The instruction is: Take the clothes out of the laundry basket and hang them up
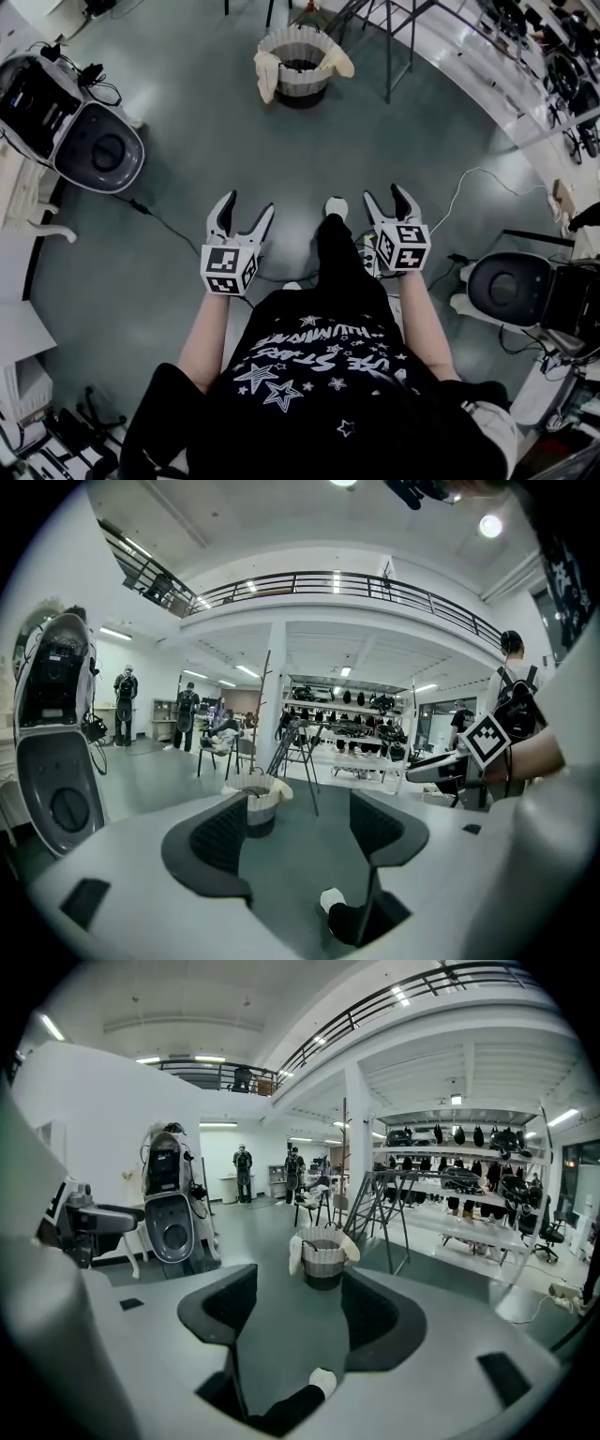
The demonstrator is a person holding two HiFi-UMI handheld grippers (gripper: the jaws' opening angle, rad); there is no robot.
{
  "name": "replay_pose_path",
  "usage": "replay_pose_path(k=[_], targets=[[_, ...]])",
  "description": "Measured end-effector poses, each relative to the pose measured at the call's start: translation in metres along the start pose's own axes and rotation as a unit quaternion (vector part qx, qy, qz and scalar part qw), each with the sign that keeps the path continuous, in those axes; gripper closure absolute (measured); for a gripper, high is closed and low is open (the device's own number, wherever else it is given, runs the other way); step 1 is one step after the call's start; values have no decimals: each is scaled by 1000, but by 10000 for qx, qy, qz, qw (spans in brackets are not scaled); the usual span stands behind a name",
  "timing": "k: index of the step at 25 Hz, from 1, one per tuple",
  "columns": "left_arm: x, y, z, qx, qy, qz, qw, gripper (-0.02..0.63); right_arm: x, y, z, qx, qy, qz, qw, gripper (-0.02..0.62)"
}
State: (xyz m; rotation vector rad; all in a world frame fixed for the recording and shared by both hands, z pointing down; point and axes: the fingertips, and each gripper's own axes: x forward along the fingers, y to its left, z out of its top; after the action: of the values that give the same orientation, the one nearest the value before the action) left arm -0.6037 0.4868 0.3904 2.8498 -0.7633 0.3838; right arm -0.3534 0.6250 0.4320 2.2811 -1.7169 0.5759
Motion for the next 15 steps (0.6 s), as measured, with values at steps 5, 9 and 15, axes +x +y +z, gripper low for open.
replay_pose_path(k=[5,9,15], targets=[[59,23,11,47,157,157,9997,265,69,-40,20,120,-13,32,9999,314],[133,41,24,107,335,301,9989,265,147,-87,30,304,126,106,9994,314],[257,42,56,144,620,343,9974,265,236,-167,59,439,338,216,9982,314]])
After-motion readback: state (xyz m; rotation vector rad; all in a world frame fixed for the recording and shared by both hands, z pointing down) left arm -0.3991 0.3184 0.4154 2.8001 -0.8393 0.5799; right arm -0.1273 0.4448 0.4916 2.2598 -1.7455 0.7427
